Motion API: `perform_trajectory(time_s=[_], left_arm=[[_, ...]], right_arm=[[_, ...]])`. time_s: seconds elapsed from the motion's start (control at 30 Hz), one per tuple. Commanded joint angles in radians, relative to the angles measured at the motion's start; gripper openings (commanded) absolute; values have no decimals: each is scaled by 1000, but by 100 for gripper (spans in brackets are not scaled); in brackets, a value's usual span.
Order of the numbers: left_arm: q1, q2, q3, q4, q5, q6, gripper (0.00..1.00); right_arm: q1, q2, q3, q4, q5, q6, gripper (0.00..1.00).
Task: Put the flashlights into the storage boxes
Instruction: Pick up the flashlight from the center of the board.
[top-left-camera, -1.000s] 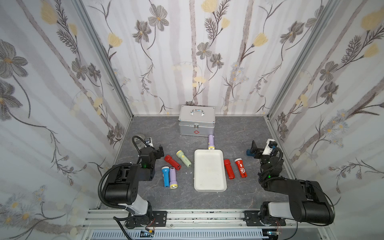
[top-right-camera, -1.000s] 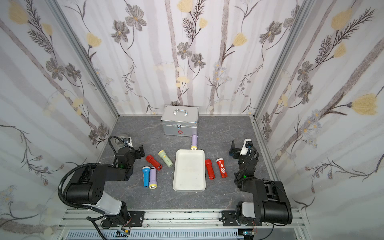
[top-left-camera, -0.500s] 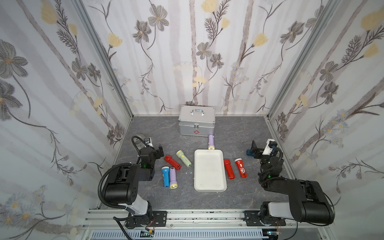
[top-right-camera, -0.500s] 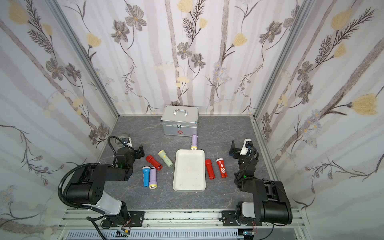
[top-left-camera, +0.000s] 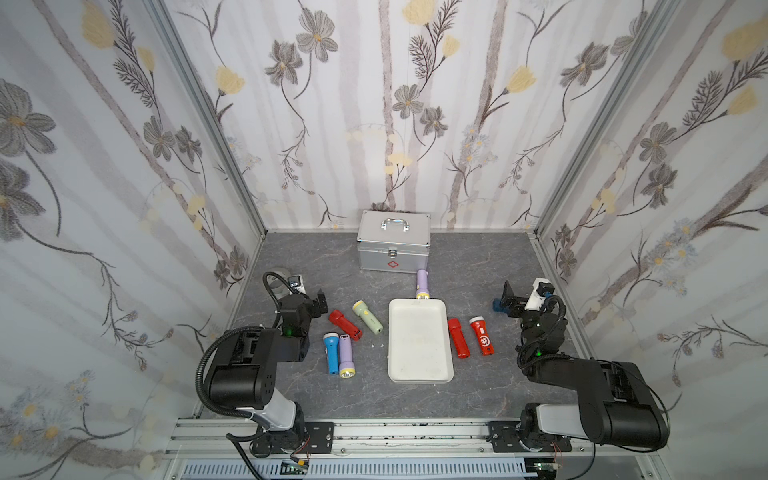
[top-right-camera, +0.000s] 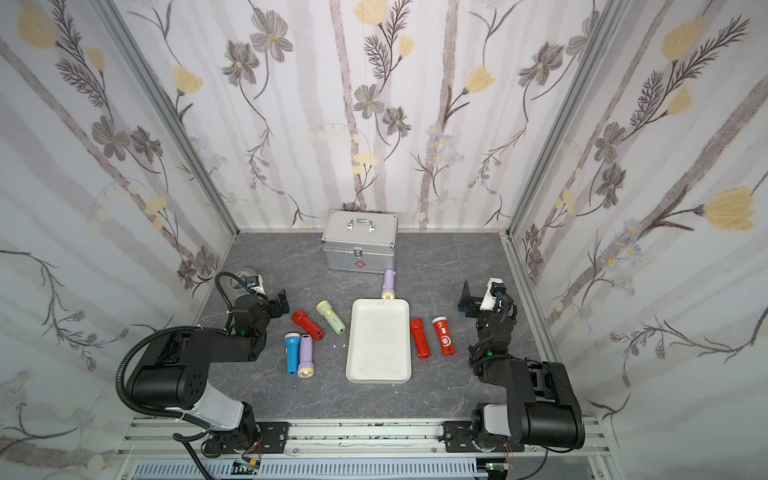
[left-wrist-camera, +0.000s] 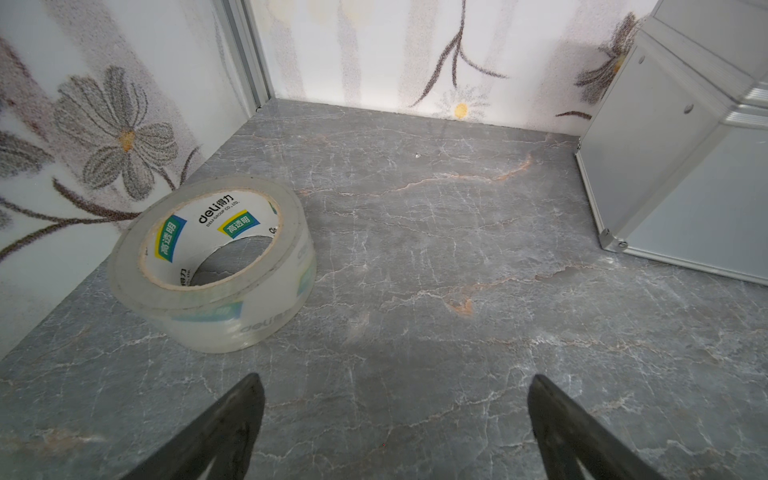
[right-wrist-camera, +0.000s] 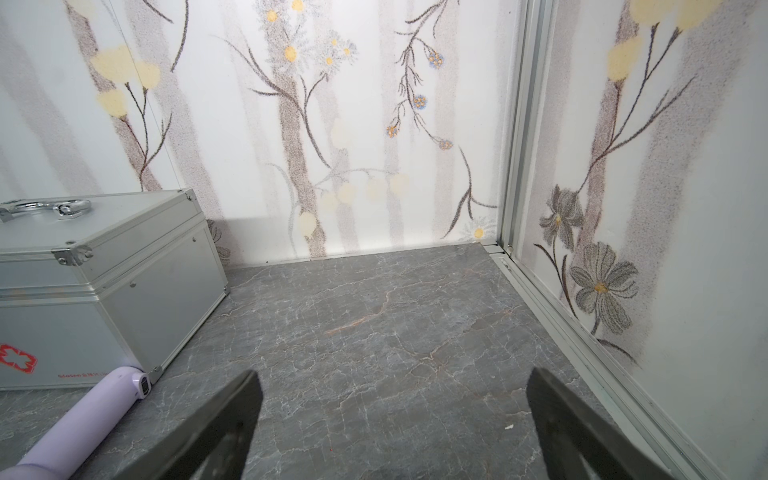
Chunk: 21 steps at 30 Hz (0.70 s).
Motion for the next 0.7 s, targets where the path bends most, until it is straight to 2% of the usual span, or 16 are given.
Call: perform_trajectory(time_s=[0.0, 0.07, 0.13, 0.2, 0.23, 0.27, 0.33, 0.4, 0.47, 0.57, 0.67], left_arm=[[-13, -68, 43, -120, -47, 3, 100], [-51, -178, 153, -406, -90, 21, 100], [-102, -257, 297, -681, -123, -61, 100], [-126, -302, 419, -902, -50, -211, 100], [-126, -329, 477, -1020, 23, -330, 100], [-128, -345, 509, -1080, 104, -365, 100], [-138, -385, 489, -1064, 260, -395, 100], [-144, -436, 430, -1036, 304, -427, 100], [-146, -498, 371, -1048, 275, -447, 100], [-144, -574, 286, -1095, 206, -427, 100], [-144, -667, 166, -1117, 65, -494, 100]], right_arm=[[16, -125, -19, -5, 76, 3, 100], [32, -295, 2, -170, 117, 4, 100], [39, -472, 50, -332, 113, 32, 100], [38, -619, 142, -593, 149, 167, 100], [38, -681, 200, -794, 219, 303, 100], [37, -724, 237, -914, 284, 398, 100], [28, -809, 227, -1033, 429, 577, 100], [-10, -869, 196, -1059, 309, 553, 100], [-15, -864, 210, -1141, 250, 546, 100], [-1, -782, 248, -1286, 181, 549, 100], [84, -718, 253, -1353, 165, 516, 99]])
